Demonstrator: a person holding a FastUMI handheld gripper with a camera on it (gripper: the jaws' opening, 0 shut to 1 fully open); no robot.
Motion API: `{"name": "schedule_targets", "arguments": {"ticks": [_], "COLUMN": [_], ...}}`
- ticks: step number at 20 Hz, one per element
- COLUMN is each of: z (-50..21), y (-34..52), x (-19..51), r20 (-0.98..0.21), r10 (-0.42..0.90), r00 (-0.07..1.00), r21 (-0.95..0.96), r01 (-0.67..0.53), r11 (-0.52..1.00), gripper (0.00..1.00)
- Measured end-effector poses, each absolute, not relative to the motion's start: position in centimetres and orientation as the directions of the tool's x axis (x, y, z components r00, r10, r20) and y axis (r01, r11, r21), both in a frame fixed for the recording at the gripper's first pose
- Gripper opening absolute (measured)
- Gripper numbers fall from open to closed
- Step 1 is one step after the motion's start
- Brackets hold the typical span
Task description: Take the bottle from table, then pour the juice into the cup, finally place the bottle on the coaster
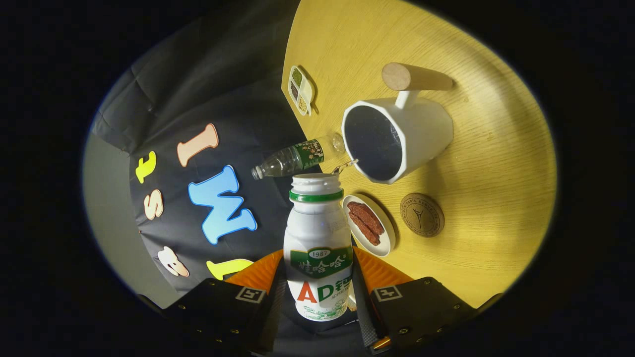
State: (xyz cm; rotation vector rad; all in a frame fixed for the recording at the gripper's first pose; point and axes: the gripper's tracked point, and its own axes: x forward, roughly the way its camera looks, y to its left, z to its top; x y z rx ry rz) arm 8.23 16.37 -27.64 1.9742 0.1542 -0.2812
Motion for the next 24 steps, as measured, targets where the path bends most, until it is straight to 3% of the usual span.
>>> {"name": "schedule_targets", "arguments": {"ticks": [24], "z": [-27.9], "y": [15.7], "x": [8.4], "r20": [-0.308], "r10": [-0.029], "r00": [0.951], "r21": [0.848], "r01": [0.26], "r11": [-0.461], "gripper": [0.64]}}
